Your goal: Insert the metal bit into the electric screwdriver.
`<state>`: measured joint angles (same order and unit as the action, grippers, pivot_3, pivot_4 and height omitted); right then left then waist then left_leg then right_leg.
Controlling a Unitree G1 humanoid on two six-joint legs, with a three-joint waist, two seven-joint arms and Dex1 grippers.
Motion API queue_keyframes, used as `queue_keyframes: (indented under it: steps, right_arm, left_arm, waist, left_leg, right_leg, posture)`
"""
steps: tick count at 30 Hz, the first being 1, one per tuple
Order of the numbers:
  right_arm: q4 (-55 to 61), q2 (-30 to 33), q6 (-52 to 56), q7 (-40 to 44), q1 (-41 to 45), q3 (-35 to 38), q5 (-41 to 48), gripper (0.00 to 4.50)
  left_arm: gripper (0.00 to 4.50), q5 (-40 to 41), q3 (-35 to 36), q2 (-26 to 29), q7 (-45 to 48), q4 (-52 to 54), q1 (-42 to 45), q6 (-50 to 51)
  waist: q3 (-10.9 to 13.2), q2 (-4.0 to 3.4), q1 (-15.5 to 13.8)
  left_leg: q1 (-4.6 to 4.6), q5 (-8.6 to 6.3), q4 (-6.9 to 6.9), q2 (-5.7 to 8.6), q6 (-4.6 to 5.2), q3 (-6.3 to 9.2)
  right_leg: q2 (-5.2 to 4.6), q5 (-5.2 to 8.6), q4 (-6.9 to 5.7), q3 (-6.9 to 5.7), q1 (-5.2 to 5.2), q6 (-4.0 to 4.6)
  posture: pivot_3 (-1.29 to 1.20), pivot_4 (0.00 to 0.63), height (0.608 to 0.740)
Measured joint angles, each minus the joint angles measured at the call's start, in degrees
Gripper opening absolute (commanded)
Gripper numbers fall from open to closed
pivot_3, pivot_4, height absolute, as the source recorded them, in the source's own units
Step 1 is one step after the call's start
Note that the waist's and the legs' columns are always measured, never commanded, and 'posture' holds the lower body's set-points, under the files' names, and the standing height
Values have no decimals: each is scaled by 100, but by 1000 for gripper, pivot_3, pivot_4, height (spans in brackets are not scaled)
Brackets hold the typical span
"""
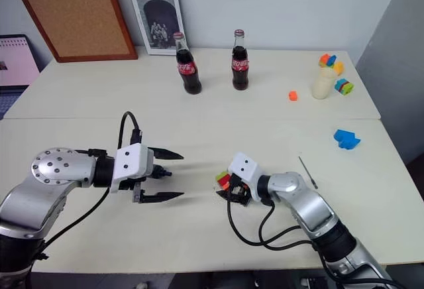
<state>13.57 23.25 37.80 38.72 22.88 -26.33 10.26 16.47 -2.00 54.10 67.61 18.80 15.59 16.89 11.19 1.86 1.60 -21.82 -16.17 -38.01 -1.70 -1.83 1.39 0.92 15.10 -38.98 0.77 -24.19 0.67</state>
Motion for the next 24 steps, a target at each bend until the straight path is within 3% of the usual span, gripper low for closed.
queue_keyframes:
  steps: [5, 9, 14, 15, 20, 24]
  right_arm:
    - [34, -1, -132, -33, -188, 100, -17, 1501]
    - [425, 182, -250, -181, -526, 613, -5, 1519]
    - [1254, 552, -80, -533, -1402, 1979, 137, 1519]
    - [1460, 616, -76, -699, -1811, 2564, 157, 1519]
    - [1257, 648, -310, -1387, -2707, 3958, -90, 1519]
    - [750, 447, -645, -1867, -2792, 4514, -238, 1519]
  left_arm:
    - [4500, 26, -69, -287, -70, -141, 296, 25]
    - [4500, 147, -250, -567, -13, -163, 637, 34]
    - [4500, 380, -652, -1233, 80, -220, 1179, 155]
    - [4500, 356, -882, -1465, 146, -288, 1371, 119]
    - [4500, 10, -1611, -2450, 83, -713, 1725, -381]
    - [4500, -268, -1879, -2716, 56, -1003, 1881, -719]
  waist:
    - [-1, 1, -3]
    - [-1, 1, -23]
    - [-4, 6, -105]
    - [-6, 6, -114]
    - [-10, 2, -156]
    - [-14, -6, 16]
  left_leg:
    - [-1, 0, -2, 2, 0, -1]
    - [-5, 0, -4, 7, 0, -1]
    - [-9, 0, -9, 12, 0, -3]
    - [-8, 0, -8, 12, 0, -5]
    - [-3, 1, -13, 18, 0, -11]
    - [9, 2, -6, 17, 0, -19]
  right_leg:
    - [0, 0, -1, -2, 2, 0]
    - [-2, 0, 1, 1, 2, -1]
    - [-3, -1, 2, -2, 7, -4]
    - [-2, -2, 1, 0, 7, -4]
    - [-1, -4, -2, 2, 14, -7]
    - [16, -15, -11, 28, 17, 3]
  posture:
    - [0, 150, 740]
    - [0, 150, 740]
    - [0, 150, 740]
    - [0, 150, 740]
    - [0, 150, 740]
    - [0, 150, 740]
